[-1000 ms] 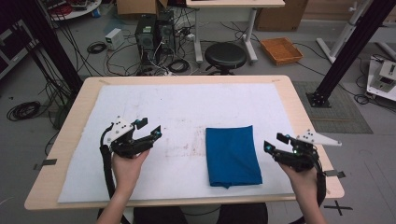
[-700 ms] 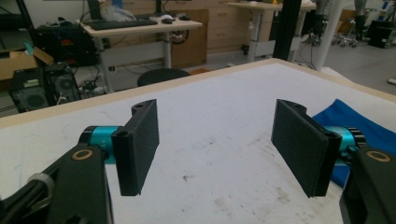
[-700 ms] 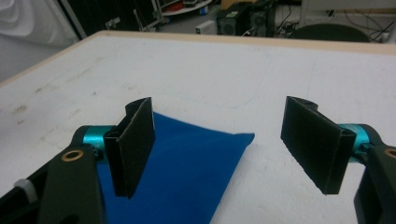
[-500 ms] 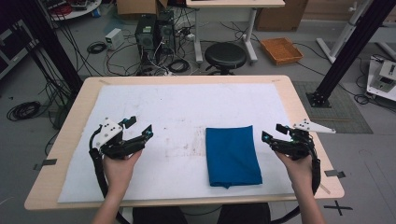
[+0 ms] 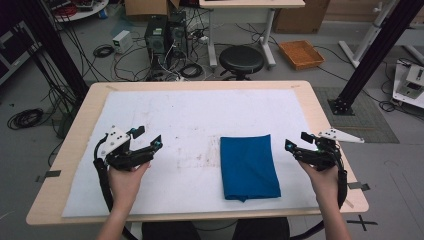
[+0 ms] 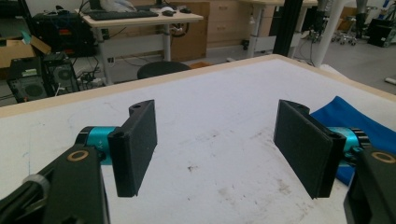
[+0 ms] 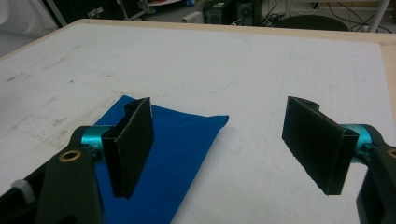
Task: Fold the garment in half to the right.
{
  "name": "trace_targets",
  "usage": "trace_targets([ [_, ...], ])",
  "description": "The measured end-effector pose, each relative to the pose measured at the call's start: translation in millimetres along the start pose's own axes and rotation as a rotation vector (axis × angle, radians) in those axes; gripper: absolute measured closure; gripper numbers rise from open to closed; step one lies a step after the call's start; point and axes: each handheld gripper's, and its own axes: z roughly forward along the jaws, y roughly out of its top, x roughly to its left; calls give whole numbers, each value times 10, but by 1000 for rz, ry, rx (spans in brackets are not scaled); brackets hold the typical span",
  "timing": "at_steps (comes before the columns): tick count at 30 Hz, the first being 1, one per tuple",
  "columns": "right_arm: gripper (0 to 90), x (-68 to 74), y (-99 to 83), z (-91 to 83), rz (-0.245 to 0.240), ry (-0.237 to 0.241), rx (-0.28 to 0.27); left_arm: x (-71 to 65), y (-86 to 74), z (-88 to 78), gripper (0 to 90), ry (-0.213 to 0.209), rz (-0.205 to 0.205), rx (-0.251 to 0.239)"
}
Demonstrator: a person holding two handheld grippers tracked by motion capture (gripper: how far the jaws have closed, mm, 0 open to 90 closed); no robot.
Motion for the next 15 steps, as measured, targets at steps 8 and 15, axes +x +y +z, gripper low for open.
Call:
trace_targets([
  [8, 249, -11, 8, -9, 2, -9, 3, -5, -15, 22, 302, -13, -1, 11],
  [15, 241, -35, 7, -18, 10, -11, 1, 7, -19, 29, 303, -20, -2, 17],
])
